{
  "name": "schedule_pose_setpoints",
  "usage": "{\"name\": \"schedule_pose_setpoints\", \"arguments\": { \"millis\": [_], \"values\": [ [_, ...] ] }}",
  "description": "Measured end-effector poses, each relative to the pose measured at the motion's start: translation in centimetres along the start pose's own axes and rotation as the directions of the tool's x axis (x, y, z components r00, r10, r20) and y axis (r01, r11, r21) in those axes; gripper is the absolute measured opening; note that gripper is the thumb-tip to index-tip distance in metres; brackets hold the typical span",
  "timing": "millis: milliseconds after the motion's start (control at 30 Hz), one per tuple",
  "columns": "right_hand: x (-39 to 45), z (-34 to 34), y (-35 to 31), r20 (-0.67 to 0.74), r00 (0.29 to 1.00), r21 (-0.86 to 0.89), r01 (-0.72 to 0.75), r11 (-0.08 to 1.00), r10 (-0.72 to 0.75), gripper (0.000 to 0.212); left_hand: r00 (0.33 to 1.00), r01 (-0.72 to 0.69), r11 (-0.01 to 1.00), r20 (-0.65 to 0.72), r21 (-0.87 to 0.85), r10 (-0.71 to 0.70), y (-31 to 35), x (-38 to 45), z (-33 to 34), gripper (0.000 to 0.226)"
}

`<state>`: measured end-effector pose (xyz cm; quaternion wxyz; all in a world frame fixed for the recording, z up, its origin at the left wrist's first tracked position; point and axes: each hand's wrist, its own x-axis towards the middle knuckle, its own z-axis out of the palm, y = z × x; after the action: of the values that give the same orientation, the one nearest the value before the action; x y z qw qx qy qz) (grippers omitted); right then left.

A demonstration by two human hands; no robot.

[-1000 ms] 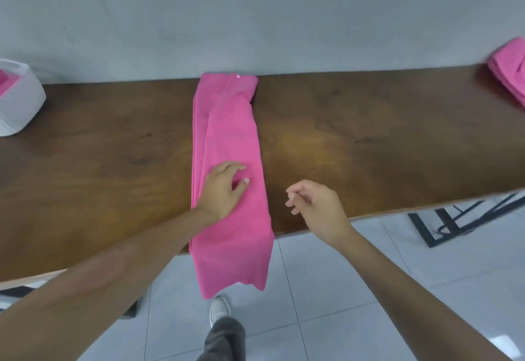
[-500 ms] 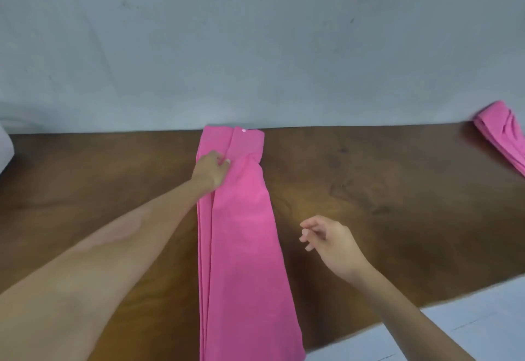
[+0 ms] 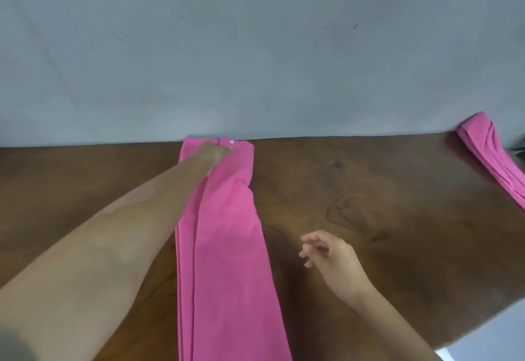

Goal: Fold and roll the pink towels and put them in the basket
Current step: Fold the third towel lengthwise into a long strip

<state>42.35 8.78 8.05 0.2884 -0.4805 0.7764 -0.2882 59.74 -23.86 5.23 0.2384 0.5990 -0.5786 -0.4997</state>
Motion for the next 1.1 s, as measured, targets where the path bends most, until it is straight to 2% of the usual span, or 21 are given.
{"name": "schedule_pose_setpoints", "arguments": {
  "millis": [133,167,267,367,567,667,800,867,1000,1100],
  "values": [
    [1.8,0.2,-0.3,0.031,0.999,-0.008,0.007,1.0,-0.007,0.015,0.998,0.049,0.991,0.05,-0.121,-0.043,0.7,1.5,-0.4,0.064],
    [2.2,0.4,-0.4,0.042,0.999,-0.007,0.009,1.0,-0.009,0.016,0.999,0.036,0.993,0.029,-0.109,-0.033,0.9,1.7,-0.6,0.06],
    [3.7,1.0,-0.7,0.061,0.998,-0.001,0.027,1.0,-0.027,0.016,0.995,-0.037,0.998,-0.094,0.057,0.042,0.7,1.8,-1.8,0.023],
    [5.2,1.8,-1.2,0.066,0.996,-0.007,0.063,0.998,-0.062,0.017,0.983,-0.058,0.99,-0.164,0.126,0.078,-1.3,1.3,-3.9,0.015],
    [7.4,3.0,-2.7,0.084,0.993,0.011,0.088,0.996,-0.089,0.017,0.953,0.087,0.918,-0.301,0.387,0.037,-5.1,1.3,-6.9,0.028],
    [7.5,3.1,-2.9,0.081,0.992,0.011,0.098,0.995,-0.098,0.018,0.948,0.173,0.912,-0.315,0.372,-0.051,-4.2,1.7,-6.6,0.037],
    [6.6,2.6,-2.7,0.057,0.995,0.01,0.08,0.997,-0.08,0.018,0.901,0.289,0.929,-0.395,0.232,-0.181,-2.3,1.8,-6.2,0.053],
    [5.9,2.1,-2.4,0.037,0.997,0.016,0.063,0.998,-0.063,0.018,0.897,0.293,0.94,-0.39,0.176,-0.206,-2.1,2.1,-6.5,0.056],
    [4.1,1.4,-1.4,0.005,1.0,0.023,0.023,0.999,-0.023,0.018,0.949,0.218,0.964,-0.263,0.148,-0.174,-1.6,2.6,-7.1,0.037],
    [2.8,1.1,-0.8,0.001,1.0,0.014,-0.004,1.0,0.004,0.019,0.974,0.149,0.971,-0.197,0.186,-0.112,-1.8,3.0,-7.2,0.043]
  ]
}}
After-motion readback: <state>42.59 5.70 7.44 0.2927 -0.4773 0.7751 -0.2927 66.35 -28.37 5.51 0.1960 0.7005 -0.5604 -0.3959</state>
